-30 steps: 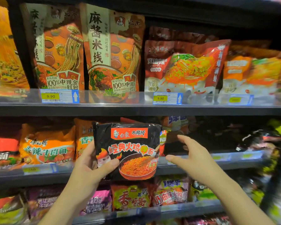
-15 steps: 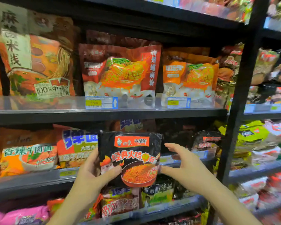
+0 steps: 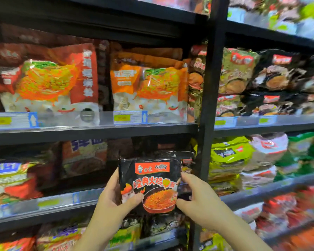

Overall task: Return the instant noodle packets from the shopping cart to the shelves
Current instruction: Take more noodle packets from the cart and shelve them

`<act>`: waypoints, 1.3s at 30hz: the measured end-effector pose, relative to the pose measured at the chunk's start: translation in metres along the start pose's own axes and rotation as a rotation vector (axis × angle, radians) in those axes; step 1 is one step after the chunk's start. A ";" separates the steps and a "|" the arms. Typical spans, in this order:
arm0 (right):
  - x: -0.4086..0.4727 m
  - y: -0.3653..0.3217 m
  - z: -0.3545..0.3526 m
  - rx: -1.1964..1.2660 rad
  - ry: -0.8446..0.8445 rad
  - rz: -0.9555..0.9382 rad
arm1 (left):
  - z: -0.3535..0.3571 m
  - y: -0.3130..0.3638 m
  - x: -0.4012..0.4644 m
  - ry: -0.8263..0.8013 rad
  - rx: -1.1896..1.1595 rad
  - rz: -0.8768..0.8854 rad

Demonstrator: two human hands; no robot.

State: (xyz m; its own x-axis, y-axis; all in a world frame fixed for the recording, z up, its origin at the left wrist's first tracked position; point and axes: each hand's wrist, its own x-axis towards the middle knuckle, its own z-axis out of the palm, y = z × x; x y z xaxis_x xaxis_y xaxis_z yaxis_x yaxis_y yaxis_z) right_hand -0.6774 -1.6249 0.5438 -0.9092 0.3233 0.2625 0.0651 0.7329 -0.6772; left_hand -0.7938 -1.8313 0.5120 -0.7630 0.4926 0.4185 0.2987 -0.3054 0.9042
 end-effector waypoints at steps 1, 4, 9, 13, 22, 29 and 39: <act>0.000 0.005 -0.006 0.006 0.010 0.017 | 0.009 -0.004 0.004 -0.010 0.024 -0.011; 0.003 0.015 -0.019 0.048 0.069 0.091 | 0.030 -0.010 0.020 -0.041 0.151 -0.004; 0.019 0.022 -0.020 0.143 0.145 0.170 | 0.043 -0.013 0.050 -0.021 0.398 0.031; 0.031 0.014 -0.017 0.224 0.179 0.170 | 0.040 -0.015 0.071 0.002 0.455 0.035; 0.048 0.005 -0.001 0.241 0.329 0.152 | 0.037 -0.013 0.102 -0.073 0.464 0.051; 0.051 0.003 0.008 0.290 0.357 0.133 | 0.037 -0.014 0.112 -0.016 0.462 -0.005; 0.057 0.020 0.014 0.072 0.079 0.229 | 0.048 -0.026 0.128 -0.032 0.796 -0.223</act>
State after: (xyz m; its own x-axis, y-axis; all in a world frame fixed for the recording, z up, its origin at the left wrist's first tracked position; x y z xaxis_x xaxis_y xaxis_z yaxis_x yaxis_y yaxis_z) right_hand -0.7339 -1.5997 0.5358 -0.8388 0.5239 0.1480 0.2335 0.5918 -0.7716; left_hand -0.8717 -1.7216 0.5462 -0.8394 0.4997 0.2136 0.4680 0.4649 0.7515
